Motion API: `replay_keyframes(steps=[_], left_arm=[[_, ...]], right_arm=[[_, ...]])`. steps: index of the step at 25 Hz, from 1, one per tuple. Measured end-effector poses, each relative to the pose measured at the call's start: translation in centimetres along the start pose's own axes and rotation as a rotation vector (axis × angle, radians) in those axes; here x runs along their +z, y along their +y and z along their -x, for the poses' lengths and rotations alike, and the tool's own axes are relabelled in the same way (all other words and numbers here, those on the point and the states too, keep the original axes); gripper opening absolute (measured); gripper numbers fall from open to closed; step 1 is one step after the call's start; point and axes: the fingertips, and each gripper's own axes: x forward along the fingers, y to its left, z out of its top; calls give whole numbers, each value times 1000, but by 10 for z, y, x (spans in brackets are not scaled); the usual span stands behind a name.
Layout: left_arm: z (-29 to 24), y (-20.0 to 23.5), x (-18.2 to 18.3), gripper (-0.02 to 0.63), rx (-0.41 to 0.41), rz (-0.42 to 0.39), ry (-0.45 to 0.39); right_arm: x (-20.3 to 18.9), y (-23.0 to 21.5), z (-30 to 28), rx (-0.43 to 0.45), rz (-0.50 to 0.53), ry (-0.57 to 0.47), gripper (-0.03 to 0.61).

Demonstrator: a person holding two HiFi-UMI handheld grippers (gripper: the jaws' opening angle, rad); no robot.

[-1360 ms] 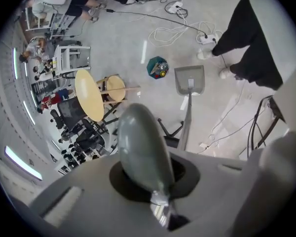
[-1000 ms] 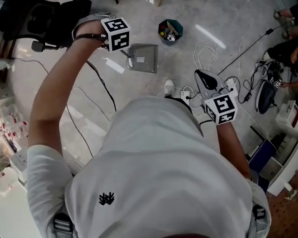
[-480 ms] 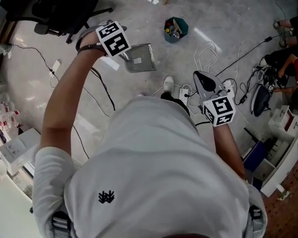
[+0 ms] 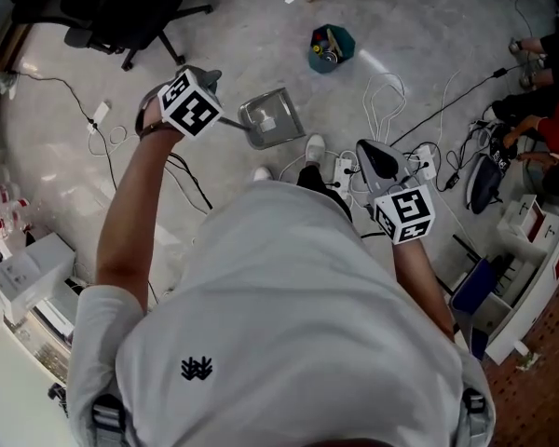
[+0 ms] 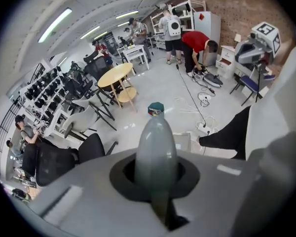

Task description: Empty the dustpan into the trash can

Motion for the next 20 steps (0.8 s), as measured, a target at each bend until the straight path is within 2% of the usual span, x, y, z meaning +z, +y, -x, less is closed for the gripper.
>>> replay_keyframes(steps=[11,20], left_arm=[[27,-37,-27,55,37,116,-129],[39,-42,-36,55,47,197,-175]], right_arm=[[0,20,2,-3,18,5,0],[5,23,-2,-10,21,-4,0]])
